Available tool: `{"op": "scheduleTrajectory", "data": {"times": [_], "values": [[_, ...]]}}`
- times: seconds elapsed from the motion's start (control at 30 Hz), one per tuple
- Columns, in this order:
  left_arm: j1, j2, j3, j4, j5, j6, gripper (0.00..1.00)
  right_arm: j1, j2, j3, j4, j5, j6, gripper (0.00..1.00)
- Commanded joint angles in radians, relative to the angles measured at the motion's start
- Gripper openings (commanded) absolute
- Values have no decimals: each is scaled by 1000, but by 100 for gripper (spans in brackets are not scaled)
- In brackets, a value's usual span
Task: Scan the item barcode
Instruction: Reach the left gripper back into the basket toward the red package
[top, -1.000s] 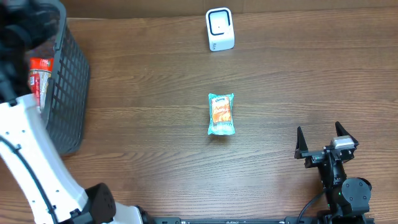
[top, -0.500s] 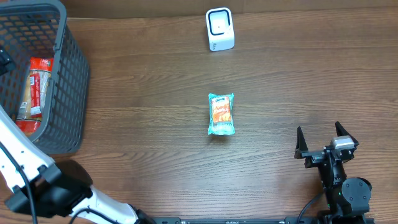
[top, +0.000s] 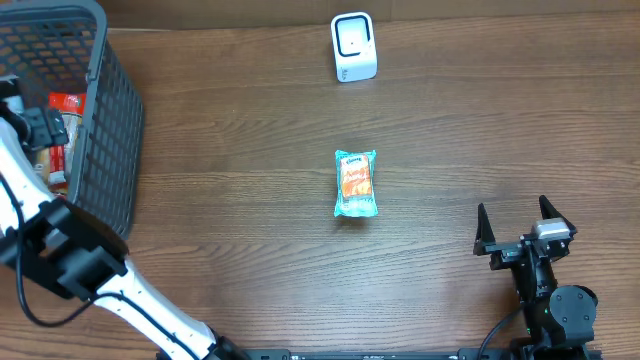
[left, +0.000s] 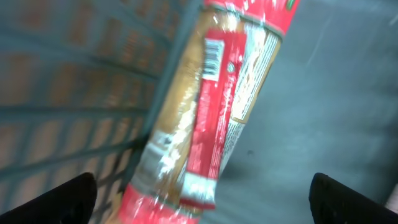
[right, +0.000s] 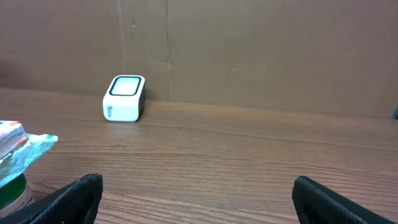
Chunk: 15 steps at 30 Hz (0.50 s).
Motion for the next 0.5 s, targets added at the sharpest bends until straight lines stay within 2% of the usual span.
{"op": "scheduleTrajectory", "data": {"times": [0.0,0.47], "values": [[7,49,-2,12,12,110,100,-6,-8,-11,6,-2,-1,100],[26,170,-2,109,20,279,100,-6,-8,-11,6,-2,-1,100]]}}
